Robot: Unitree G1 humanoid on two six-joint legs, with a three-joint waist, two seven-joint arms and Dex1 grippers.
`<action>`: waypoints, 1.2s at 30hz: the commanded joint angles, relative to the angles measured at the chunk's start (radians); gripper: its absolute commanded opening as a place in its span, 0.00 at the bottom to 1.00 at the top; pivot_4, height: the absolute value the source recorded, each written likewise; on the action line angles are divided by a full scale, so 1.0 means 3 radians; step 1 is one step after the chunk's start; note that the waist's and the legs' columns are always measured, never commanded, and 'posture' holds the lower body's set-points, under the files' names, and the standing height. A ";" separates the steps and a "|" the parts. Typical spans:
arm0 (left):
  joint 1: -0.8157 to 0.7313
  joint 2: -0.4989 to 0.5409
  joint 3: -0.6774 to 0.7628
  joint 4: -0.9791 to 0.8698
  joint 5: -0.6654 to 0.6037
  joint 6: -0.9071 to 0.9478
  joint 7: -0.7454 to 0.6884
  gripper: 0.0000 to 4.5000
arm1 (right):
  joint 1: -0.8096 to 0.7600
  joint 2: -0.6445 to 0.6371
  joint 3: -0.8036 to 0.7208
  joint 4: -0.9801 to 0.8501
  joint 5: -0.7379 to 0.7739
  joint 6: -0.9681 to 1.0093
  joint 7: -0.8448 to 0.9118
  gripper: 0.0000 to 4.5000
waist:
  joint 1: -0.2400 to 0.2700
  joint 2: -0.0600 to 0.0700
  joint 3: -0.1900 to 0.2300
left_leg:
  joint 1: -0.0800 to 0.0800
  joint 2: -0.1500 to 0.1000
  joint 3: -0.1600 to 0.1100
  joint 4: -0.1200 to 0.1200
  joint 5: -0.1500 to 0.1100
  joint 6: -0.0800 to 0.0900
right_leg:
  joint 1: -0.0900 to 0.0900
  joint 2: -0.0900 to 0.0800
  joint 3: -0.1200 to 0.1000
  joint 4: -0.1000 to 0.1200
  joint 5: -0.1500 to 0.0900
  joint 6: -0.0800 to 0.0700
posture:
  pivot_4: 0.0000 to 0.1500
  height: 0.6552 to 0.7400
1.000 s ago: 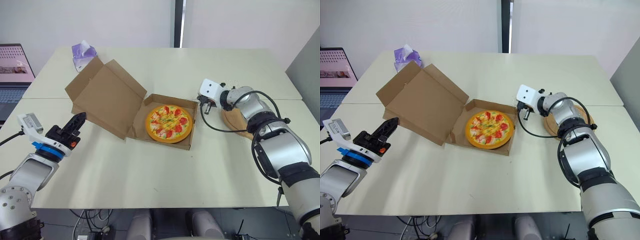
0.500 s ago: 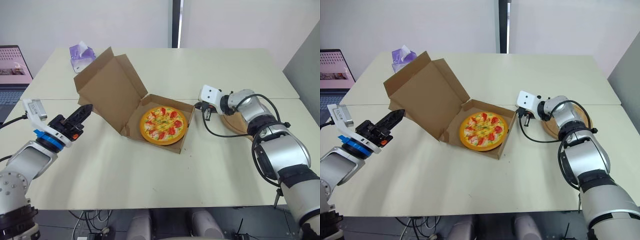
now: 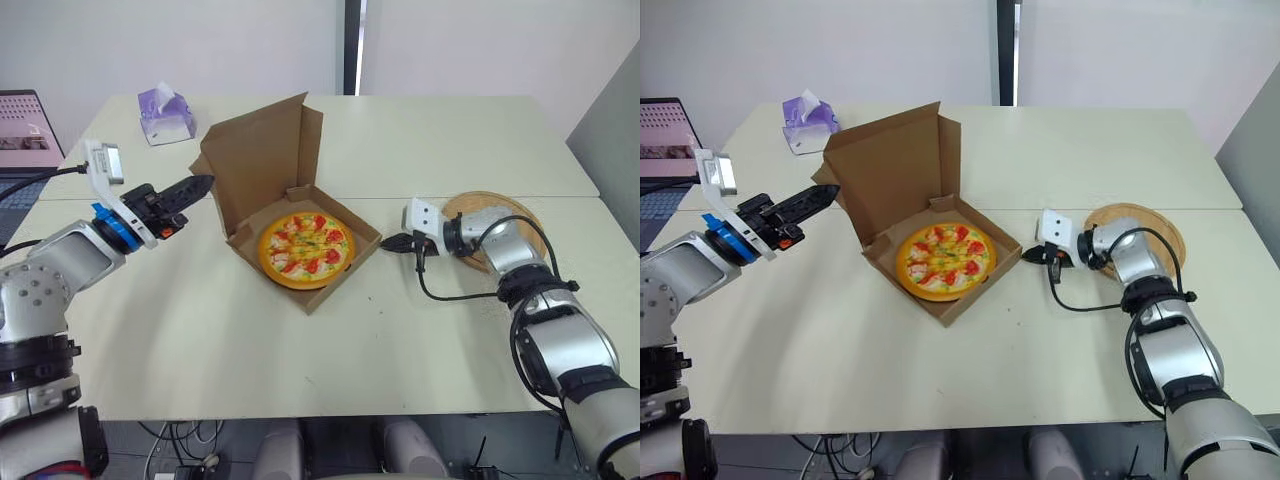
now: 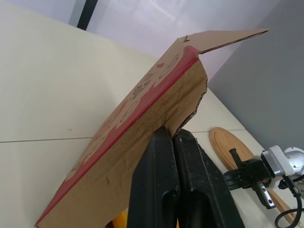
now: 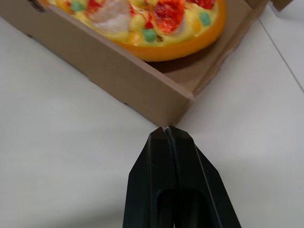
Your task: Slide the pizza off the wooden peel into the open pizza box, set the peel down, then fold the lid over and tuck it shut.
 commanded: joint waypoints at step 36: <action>-0.0728 -0.0320 -0.0104 0.0439 0.0879 -0.0111 -0.0601 0.00 | 0.0646 -0.0103 0.0058 -0.1809 0.0305 0.0989 -0.0076 0.00 | -0.0003 0.0000 0.0000 | -0.0002 0.0000 -0.0001 0.0003 0.0001 0.0000 | -0.0005 -0.0003 -0.0012 0.0008 0.0000 0.0000 | 1.00 1.00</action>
